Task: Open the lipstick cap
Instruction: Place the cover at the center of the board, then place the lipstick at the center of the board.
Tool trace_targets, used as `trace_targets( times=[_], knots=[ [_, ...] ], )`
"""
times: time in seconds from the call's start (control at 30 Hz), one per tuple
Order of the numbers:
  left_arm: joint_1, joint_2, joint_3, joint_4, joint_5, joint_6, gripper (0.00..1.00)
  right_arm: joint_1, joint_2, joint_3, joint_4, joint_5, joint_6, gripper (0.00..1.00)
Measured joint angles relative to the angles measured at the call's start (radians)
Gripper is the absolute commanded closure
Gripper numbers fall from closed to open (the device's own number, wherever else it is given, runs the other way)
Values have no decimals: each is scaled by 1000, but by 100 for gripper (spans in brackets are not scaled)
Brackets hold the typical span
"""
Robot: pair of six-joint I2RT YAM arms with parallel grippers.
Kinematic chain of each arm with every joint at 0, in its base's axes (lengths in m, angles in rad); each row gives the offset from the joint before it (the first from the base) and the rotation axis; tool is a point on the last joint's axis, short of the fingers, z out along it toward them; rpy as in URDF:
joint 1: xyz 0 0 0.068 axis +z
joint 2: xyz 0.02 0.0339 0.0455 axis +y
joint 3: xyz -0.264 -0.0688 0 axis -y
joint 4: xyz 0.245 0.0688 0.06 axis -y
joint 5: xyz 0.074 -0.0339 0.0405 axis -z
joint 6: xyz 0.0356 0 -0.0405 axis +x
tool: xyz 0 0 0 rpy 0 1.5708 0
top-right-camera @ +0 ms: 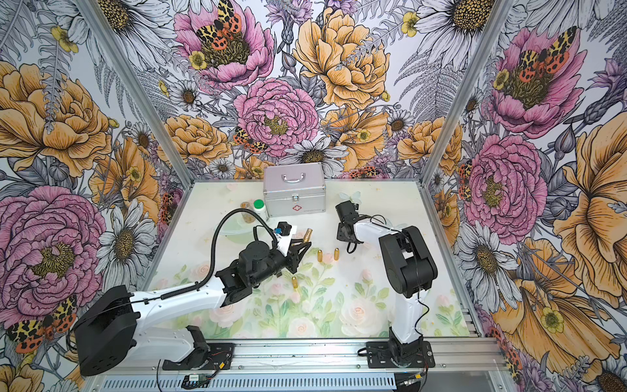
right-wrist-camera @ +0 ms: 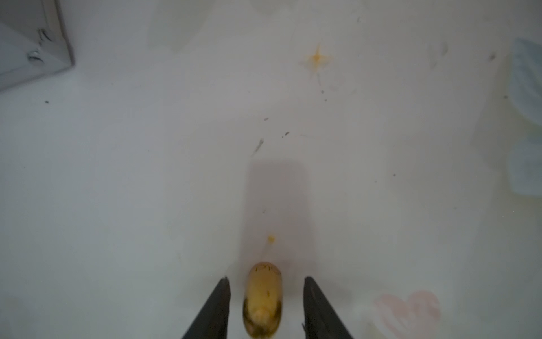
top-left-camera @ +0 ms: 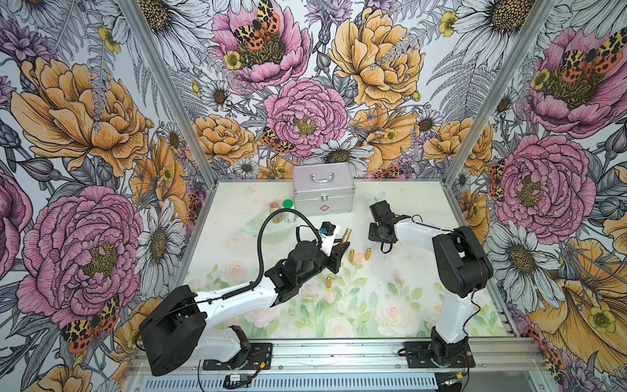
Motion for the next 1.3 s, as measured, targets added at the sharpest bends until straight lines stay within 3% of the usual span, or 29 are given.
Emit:
trace_targets(
  times=[0.43,0.8,0.97,1.3],
  knots=[
    [1,-66,-29,-8,-3,0,100,-1,-319,3,-189,-88,-24,42],
    [1,-140,-53,-116,-10,14,100,15,-478,18,-364,-460,-76,38],
    [2,-185,-71,-152,-30,28,100,82,-554,7,-384,-582,-79,37],
    [5,-200,-74,-185,-40,56,100,243,-608,-21,-334,-660,-28,37]
  ],
)
